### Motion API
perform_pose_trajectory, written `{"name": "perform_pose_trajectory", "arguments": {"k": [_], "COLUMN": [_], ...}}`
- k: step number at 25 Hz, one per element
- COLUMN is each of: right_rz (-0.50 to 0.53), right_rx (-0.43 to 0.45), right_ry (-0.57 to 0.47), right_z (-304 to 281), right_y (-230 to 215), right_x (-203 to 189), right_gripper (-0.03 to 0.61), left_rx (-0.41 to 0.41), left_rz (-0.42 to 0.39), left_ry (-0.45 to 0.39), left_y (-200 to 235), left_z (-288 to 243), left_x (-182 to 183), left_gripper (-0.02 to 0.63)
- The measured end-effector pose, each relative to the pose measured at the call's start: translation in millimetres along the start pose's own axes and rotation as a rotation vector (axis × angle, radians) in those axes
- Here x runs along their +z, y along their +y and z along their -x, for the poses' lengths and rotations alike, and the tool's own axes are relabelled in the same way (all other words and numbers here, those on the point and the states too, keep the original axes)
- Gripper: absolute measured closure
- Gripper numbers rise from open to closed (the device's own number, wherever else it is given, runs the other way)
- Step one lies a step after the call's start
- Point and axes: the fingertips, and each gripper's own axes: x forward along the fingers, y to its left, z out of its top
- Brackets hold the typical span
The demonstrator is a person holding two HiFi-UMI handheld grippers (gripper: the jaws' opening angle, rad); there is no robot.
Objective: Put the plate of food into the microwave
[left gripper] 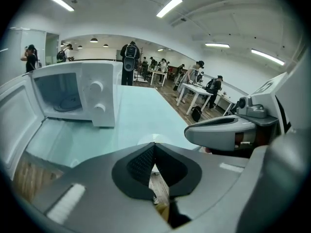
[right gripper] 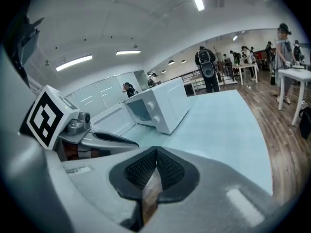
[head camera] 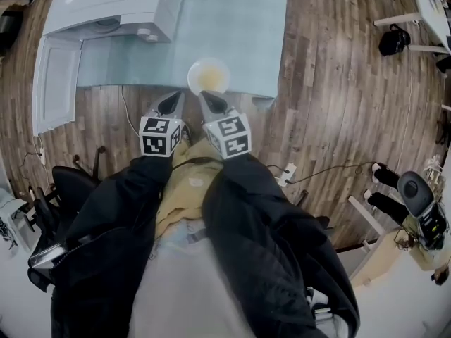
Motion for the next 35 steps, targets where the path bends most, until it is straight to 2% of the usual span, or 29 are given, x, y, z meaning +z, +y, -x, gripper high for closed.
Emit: {"name": "perform_pose_trajectory", "arguments": {"k": [5, 9, 13, 20, 27, 35], "right_rz": [-0.060, -0.110, -0.216, -0.420, -0.555, -0.734], "right_rx": [0.001, -0.024, -0.029, -0.081, -0.055, -0.034], "right_ry": [0.081, 0.128, 0.169, 0.191, 0.201, 0.158], "right_z": [-9, -18, -29, -36, -51, -58], "right_y": [-14, -21, -19, -28, -29, -44], "right_x": [-27, -48, -70, -108, -134, -145], "right_gripper": [0.583, 0.583, 0.583, 0.581, 0.549, 0.509], "left_rx": [-0.027, -0.081, -0.101, -0.141, -0.157, -0.166], "left_rz": [0.013, 0.008, 0.002, -0.002, 0.009, 0.025], "left_ry": [0.063, 0.116, 0.175, 0.248, 0.288, 0.292], "left_y": [2, 4, 19, 19, 17, 16], "left_z": [-16, -30, -43, -47, -38, -41], "left_x": [-20, -40, -56, -75, -102, -105], "left_gripper": [0.618, 0.618, 0.618, 0.618, 0.618, 0.618]}}
